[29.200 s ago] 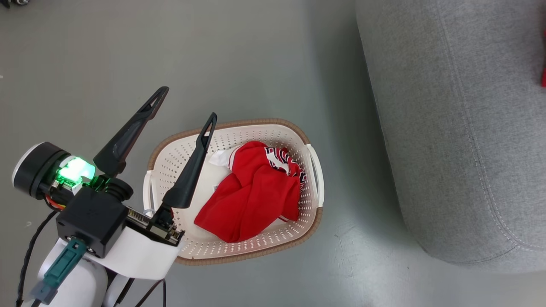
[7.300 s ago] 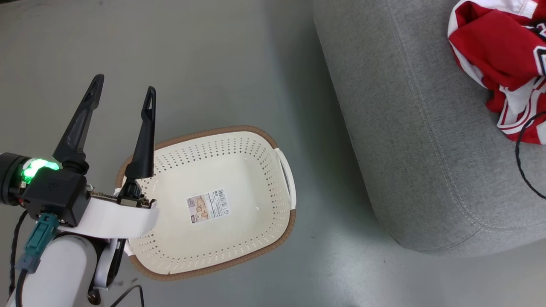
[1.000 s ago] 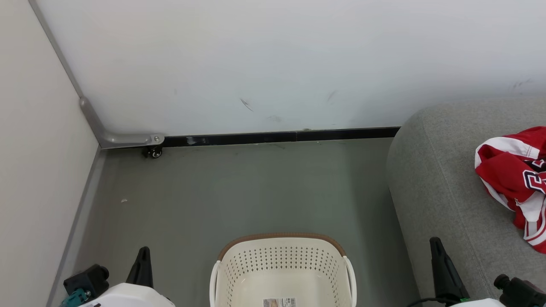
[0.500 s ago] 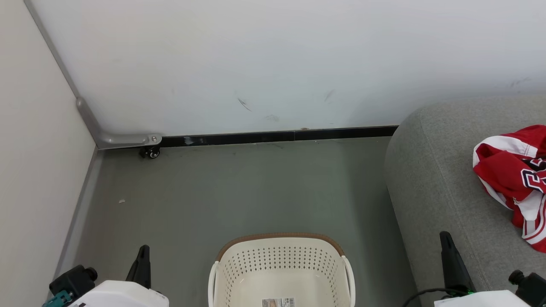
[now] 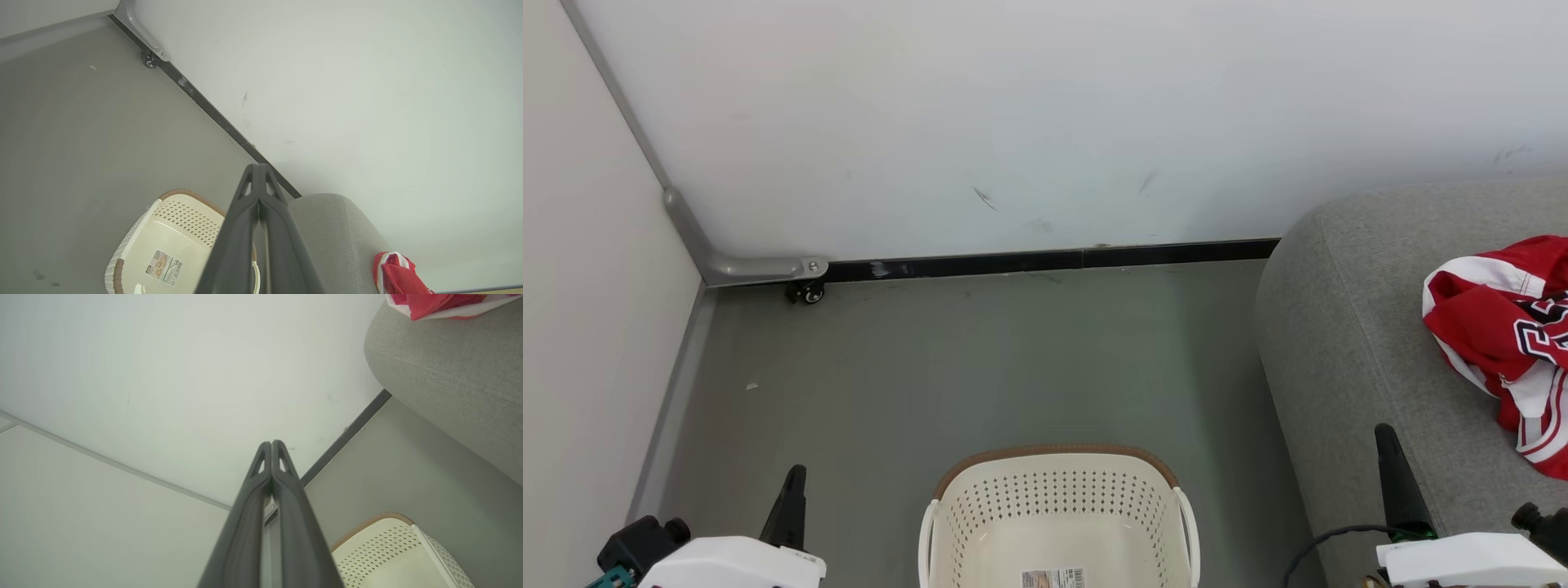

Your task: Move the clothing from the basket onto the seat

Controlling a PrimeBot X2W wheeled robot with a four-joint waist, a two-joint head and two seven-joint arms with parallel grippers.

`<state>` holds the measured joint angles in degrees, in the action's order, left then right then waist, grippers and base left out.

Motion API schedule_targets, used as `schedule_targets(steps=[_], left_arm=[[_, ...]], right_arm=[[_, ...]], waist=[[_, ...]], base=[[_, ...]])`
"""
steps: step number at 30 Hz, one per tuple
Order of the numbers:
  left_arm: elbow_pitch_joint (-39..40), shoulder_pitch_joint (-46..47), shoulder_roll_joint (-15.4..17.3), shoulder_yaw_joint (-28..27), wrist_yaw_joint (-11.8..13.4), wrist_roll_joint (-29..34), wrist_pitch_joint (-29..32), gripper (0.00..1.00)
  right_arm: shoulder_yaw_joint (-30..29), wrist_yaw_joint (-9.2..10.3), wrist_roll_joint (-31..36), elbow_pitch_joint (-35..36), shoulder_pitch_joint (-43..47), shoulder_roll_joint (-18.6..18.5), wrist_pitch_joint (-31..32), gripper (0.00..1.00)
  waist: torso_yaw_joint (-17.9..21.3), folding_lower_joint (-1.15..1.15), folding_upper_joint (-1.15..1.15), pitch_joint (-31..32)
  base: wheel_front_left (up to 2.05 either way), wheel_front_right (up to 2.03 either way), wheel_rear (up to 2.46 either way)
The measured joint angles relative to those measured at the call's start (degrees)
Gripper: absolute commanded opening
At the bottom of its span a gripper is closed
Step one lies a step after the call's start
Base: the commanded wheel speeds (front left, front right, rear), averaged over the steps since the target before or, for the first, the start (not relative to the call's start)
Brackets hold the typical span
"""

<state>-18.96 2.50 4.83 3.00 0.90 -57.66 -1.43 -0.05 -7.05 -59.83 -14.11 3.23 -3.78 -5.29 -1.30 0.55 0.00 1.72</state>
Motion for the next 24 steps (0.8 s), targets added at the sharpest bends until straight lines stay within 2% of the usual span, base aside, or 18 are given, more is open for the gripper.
schedule_targets(steps=[6,9,24], left_arm=[[0.36,0.06,-0.32,-1.22,-1.25,-5.48,1.26,0.0],[0.54,0.1,-0.52,-1.88,-1.6,-7.71,1.92,0.0],[1.49,0.71,-1.52,-4.7,-4.49,-19.45,4.81,0.0]], right_arm=[[-0.43,0.0,-5.81,-0.27,-1.23,-0.24,1.26,0.0],[-0.67,0.0,-8.4,-0.4,-1.25,-0.33,1.8,0.0],[-1.51,0.0,-20.72,-0.56,-3.53,-1.0,4.32,0.0]], waist=[[0.21,-0.32,0.0,-0.51],[0.3,-0.4,0.0,-0.71],[0.75,-0.48,0.0,-1.38]], base=[[0.0,0.0,0.0],[0.0,0.0,0.0],[0.0,0.0,0.0]])
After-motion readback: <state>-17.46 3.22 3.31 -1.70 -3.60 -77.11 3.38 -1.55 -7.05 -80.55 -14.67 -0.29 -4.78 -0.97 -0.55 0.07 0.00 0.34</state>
